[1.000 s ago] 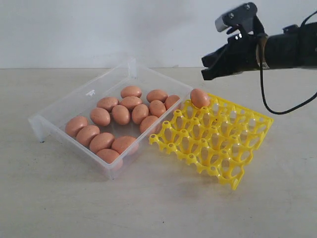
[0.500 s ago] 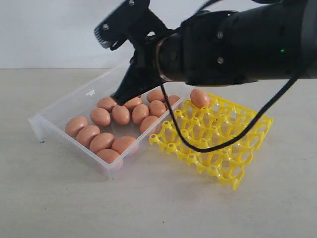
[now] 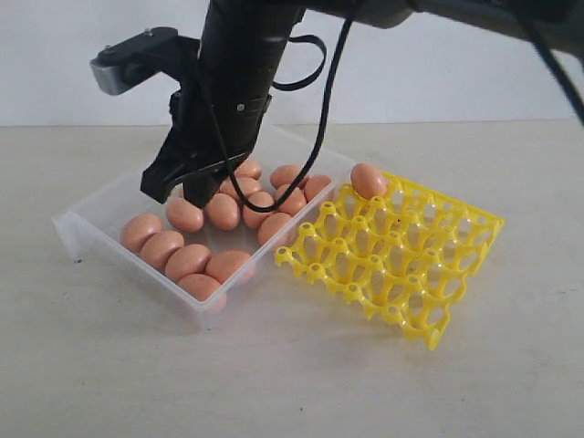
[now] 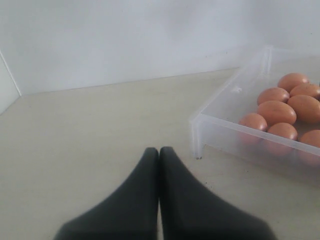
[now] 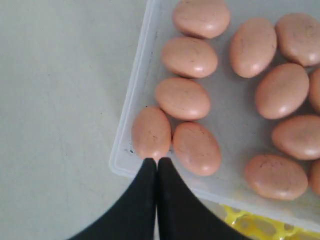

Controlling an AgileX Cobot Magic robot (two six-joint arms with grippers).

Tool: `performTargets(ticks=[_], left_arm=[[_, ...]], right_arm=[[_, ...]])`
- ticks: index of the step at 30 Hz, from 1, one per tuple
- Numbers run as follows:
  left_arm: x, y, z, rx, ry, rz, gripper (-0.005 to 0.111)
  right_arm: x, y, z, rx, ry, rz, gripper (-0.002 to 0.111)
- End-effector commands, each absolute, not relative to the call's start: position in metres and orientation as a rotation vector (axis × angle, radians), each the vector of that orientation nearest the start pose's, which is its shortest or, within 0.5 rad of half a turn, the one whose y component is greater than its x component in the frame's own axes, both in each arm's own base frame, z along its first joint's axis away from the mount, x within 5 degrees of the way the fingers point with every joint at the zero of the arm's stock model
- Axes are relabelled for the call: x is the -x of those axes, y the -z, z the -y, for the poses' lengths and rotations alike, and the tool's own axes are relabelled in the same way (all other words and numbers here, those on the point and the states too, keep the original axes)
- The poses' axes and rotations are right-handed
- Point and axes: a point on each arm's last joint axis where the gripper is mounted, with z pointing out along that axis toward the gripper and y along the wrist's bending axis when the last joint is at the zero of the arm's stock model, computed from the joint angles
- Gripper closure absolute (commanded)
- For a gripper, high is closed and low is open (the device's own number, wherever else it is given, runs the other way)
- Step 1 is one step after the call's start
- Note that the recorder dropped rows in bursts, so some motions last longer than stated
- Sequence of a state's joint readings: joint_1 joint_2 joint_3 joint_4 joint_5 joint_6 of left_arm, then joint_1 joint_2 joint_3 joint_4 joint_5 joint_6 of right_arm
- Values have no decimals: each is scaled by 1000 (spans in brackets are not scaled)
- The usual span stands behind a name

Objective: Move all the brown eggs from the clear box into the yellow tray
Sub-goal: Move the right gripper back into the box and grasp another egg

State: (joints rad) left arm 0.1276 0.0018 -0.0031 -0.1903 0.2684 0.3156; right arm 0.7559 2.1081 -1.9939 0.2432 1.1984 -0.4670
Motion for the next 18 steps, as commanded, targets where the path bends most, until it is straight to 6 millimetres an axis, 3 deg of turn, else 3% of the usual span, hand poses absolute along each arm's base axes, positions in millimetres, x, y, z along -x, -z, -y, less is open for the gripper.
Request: performTargets(ticks=[1,6,9,13,18], left_arm=[[-55,-190,-2,-30,-137,-1741,111],[-55,-190,-2,-30,-137,-1741,111],[-55,-190,-2,-30,-137,-1741,111],[-55,-190,-2,-30,-137,-1741,111],[-55,-190,-2,-29,-137,-1740,111]], right_arm=[[-331,-249,-333,1861,-322,-2167,97],[-344,-217,-333,2046,-151,-2061,59],[-351,-213,-342,1967,-167,-1996,43],[-362,-210,-352,1841,-169,-1909,41],[-362,-206,-352,1860,-173,-1931,41]])
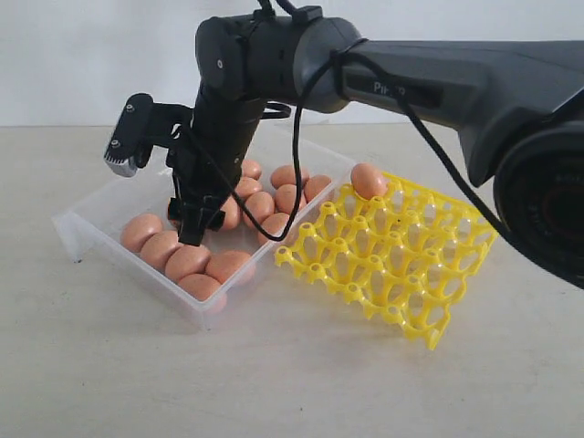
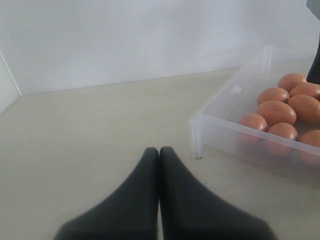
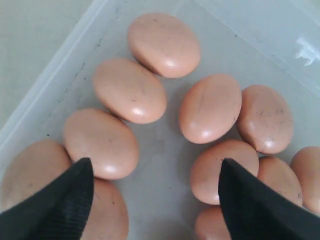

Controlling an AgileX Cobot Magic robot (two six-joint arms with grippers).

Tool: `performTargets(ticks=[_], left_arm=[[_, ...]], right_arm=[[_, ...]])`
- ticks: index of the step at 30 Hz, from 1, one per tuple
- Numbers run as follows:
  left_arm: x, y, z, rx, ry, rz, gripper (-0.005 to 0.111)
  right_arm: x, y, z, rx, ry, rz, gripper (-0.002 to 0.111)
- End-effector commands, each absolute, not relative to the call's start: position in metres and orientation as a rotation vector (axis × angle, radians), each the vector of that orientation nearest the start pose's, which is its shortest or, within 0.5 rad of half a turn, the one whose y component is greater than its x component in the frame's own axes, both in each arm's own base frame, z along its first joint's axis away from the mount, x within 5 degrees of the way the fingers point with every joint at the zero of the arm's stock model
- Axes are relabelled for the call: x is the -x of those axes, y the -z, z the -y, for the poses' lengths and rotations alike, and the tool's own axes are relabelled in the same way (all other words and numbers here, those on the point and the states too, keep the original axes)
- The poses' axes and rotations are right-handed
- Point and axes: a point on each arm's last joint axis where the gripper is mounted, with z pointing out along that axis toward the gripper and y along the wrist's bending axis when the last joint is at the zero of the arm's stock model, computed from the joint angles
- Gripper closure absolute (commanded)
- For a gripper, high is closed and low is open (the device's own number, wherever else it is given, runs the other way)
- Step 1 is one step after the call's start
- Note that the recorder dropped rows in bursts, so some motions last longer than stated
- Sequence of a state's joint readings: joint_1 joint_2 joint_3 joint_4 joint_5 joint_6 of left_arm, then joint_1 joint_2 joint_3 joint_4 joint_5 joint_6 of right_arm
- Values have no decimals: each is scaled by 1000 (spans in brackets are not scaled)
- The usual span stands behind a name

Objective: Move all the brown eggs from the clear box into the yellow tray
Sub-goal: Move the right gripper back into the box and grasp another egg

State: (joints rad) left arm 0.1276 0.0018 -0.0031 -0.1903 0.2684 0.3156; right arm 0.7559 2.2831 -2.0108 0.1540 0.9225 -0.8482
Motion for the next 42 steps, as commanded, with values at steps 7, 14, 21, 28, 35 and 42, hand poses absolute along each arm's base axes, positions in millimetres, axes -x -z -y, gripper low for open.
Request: performTargets(ticks=[7,14,21,28,35,42], left_arm=[[-55,-190,-2,-29,-137,-1740,111],[-55,-190,-2,-30,-137,-1741,111],[-55,-190,-2,-30,-137,-1741,111],[-55,-190,-2,-30,-137,-1741,111],[-55,-190,-2,-30,-137,-1741,111],[-55,-190,-2,-29,-137,-1740,111]], right_arm=[[-360,-195,-354,1871,-224,-1972,41],[-368,-178,-346,1884,-212,-2024,41],[-371,-175,-325,1931,-260,-2156,41],[-372,-171,-330,1905,-323,-2131,41],[-380,-154,-328,1877,-333,-2149,41],[-391,-153,-317,1827,-327,-2168,41]])
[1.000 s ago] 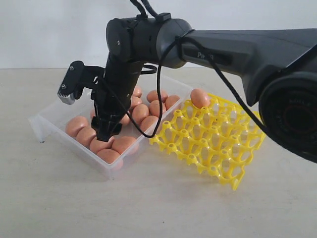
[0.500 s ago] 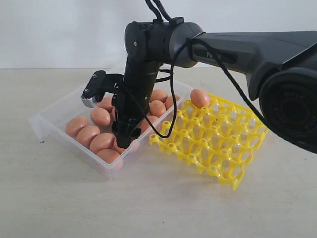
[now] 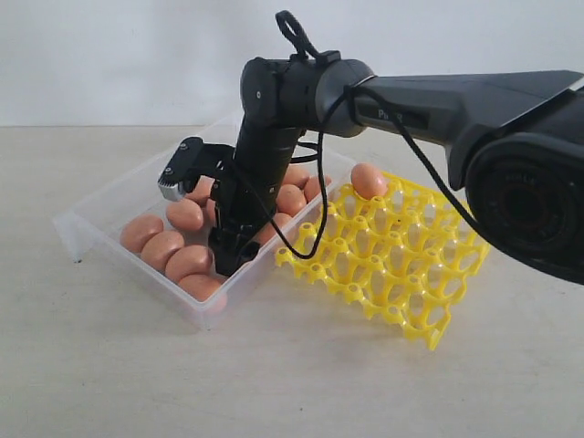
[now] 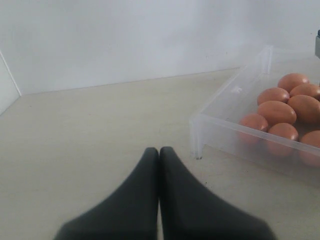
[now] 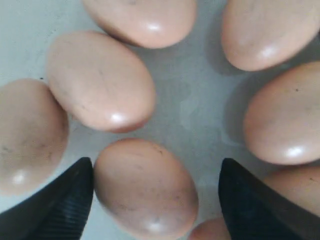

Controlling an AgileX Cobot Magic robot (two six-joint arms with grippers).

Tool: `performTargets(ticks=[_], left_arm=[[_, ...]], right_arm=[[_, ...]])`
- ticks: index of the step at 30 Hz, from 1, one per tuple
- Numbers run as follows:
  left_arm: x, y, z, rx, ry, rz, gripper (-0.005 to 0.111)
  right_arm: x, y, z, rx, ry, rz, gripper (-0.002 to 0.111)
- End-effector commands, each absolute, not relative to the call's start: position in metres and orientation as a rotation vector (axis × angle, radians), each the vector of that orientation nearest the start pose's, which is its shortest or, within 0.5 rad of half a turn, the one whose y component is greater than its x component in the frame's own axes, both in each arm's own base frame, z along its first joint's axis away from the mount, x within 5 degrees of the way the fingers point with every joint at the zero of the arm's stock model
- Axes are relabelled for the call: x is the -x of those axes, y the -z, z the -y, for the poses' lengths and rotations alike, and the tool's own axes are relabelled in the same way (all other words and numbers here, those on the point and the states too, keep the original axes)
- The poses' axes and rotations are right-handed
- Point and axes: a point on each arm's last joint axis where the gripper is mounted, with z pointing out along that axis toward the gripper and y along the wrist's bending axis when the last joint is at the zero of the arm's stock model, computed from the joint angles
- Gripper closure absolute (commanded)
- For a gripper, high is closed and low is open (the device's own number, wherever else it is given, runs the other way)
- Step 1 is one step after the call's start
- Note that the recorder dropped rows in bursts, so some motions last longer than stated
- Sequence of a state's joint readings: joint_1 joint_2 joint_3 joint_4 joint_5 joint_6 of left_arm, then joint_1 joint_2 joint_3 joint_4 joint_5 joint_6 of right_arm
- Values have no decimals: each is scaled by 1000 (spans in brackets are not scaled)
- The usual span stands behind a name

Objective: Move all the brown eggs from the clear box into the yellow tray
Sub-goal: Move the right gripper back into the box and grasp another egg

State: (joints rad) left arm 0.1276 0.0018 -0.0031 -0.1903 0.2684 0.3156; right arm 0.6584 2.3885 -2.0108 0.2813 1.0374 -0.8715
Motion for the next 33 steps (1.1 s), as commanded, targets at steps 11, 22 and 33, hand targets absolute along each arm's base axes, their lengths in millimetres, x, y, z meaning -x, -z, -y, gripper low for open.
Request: performTargets(ticks=[11,22,33], left_arm=[[-55,-190,-2,-30,-137,-1741,111],[-55,-190,-2,-30,-137,-1741,111],[-55,-190,-2,-30,-137,-1741,111]], right_arm=[[-399,-156,-318,1726,-364,-2150,41],[-399,-134,-321,1777,-390,-2139,41],[-401,-134,-321,1613,-418,-2270,108]])
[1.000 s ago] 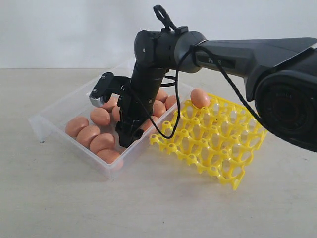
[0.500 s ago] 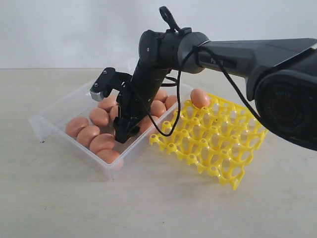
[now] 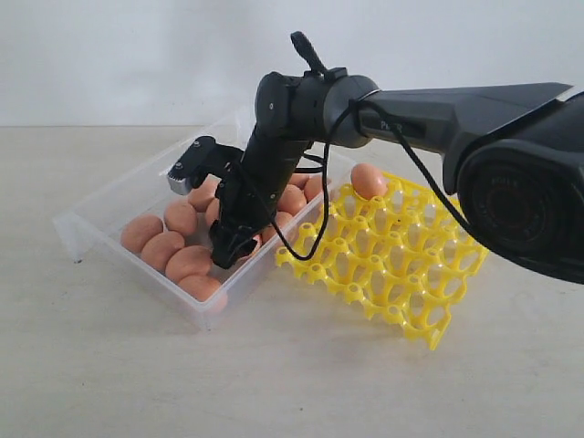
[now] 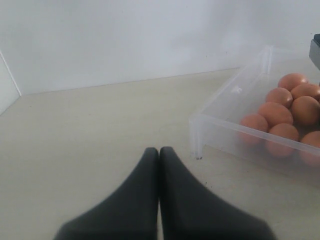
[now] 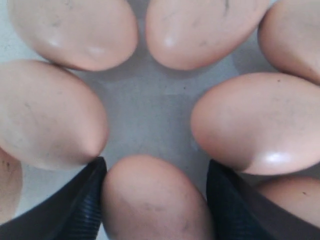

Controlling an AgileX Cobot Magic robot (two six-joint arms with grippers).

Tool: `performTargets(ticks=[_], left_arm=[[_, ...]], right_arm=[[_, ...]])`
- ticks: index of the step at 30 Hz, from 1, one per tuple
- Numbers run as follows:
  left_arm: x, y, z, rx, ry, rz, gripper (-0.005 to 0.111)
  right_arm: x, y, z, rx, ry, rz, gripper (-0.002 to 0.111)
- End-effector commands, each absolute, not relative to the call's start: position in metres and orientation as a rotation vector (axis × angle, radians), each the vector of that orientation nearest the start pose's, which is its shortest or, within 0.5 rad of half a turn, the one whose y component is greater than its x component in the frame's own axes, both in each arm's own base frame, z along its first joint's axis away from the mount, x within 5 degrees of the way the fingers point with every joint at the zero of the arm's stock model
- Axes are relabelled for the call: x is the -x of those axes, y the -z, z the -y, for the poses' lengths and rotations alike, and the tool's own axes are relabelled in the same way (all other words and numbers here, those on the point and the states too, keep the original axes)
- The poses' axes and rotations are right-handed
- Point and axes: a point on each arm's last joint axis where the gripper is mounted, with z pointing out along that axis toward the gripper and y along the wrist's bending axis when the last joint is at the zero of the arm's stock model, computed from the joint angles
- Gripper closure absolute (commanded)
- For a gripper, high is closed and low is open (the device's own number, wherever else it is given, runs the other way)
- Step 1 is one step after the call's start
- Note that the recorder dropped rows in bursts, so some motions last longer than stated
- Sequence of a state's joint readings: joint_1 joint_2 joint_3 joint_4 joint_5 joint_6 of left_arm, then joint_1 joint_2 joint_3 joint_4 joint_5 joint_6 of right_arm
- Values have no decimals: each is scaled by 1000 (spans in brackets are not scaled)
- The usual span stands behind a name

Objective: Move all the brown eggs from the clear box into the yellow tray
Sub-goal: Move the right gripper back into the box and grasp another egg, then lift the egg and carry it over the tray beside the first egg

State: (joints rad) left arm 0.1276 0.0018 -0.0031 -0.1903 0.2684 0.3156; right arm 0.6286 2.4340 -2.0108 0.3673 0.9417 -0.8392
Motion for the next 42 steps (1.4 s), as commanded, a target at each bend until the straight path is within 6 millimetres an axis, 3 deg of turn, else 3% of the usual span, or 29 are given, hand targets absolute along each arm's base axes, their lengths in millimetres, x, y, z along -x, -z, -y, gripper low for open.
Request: performTargets(ticks=[1,4,9,13,16,19,24,29,34,36,39,42], left_arm=[[-55,-190,-2,-30,-137,-1741,111],[-55,-190,-2,-30,-137,-1741,111],[-55,-190,-2,-30,-137,-1741,111],[-55,-190,-2,-30,-137,-1741,111],[-55,-190,-2,-30,-137,-1741,111],[-55,-190,-2,-30,-137,-1741,111],[-55,-190,-2,-30,-137,-1741,111],[-55,-190,-2,-30,-137,-1741,111],[-55,-190,-2,-30,-137,-1741,111],[-55,-190,-2,-30,-137,-1741,111],[-55,-190,-2,-30,-137,-1741,111],[-55,-190,-2,-30,-137,-1741,111]], right_arm=[[-401,-138,-321,1578,-424,-2283,108],[-400,-154,-321,1482,-453,-2316,108],[-392,-204,-324,1307,-595,-2309,108],[-385,-229,-327,1184,-866,-2293,108],[-387,-251,-321,1050,-1079,-2160,108],[-383,-259,-307,1013,-1116,-2117,108],[-367,-257,-266,932,-984,-2145,109],[-345,-257,-204,618,-674,-2077,109],[-321,-267,-136,178,-188,-2050,109],[-316,-269,-119,69,-57,-2032,109],[-320,-260,-105,17,-114,-2026,109],[-337,-246,-94,39,-156,-2008,109]])
